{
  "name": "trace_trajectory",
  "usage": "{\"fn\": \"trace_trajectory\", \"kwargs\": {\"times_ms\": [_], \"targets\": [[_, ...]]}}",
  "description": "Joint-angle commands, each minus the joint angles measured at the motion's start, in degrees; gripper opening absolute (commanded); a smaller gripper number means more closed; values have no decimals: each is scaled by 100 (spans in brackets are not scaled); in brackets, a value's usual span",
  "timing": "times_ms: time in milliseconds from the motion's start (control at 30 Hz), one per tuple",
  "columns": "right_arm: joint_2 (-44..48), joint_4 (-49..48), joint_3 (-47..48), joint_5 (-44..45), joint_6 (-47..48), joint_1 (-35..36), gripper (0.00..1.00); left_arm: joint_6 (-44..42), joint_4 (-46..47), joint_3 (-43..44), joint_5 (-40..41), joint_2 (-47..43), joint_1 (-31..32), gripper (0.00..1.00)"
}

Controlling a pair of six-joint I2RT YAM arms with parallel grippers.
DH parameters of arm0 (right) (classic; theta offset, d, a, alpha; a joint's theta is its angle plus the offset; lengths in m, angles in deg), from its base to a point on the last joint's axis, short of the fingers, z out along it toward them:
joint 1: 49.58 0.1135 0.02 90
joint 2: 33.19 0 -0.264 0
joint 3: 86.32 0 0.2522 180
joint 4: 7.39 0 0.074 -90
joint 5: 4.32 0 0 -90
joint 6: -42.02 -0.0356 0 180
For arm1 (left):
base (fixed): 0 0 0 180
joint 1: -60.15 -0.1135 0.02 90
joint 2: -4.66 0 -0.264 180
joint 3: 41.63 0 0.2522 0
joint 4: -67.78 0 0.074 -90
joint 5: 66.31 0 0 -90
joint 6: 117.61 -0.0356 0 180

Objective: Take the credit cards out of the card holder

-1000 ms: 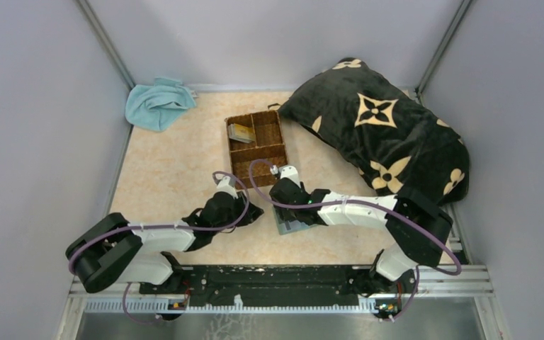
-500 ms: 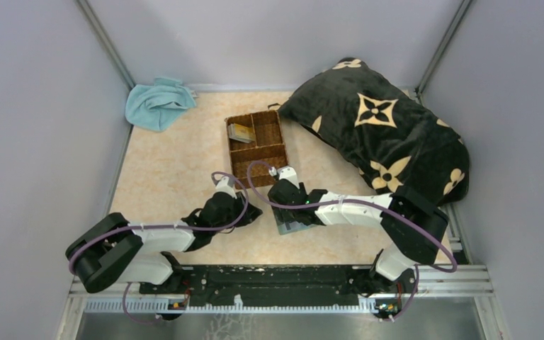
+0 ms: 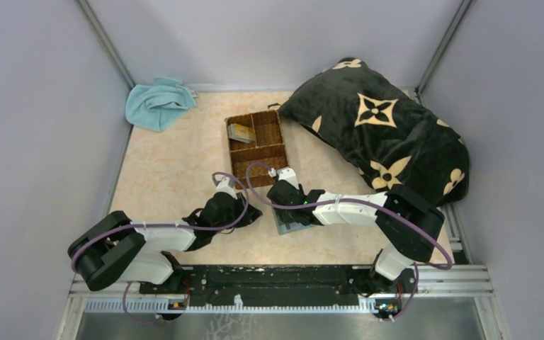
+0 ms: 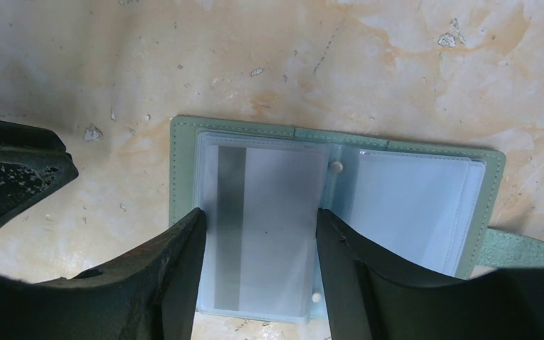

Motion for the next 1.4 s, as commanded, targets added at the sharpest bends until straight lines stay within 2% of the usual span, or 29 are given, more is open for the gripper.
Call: {"fn": "trace_trajectory", "kwargs": {"times_ms": [0, 267, 700, 800, 967, 1167, 1267, 1367], "targets": [[-27, 50, 140, 139, -82, 85, 51, 39, 223, -77, -74, 75, -43, 29], [101, 23, 116, 35, -173, 80, 37, 55, 354, -87, -175, 177, -58, 28], [637, -728, -353, -1021, -338, -204, 35, -43, 621, -62, -411, 227, -61, 28], [678, -787, -421, -1091, -343, -269, 35, -69, 696, -44, -511, 260, -60, 28], [739, -753, -428, -1049, -308, -339, 46, -90, 798, -56, -664, 219, -60, 28], [1146, -725, -516, -994, -167, -659, 47, -53, 620, -181, -484, -240, -87, 28], [1347, -548, -527, -891, 191, -668, 39, -108, 326, -140, -465, -572, -178, 29], [1524, -422, -677, -953, 398, -651, 25, -145, 231, -147, -625, -793, -351, 29]]}}
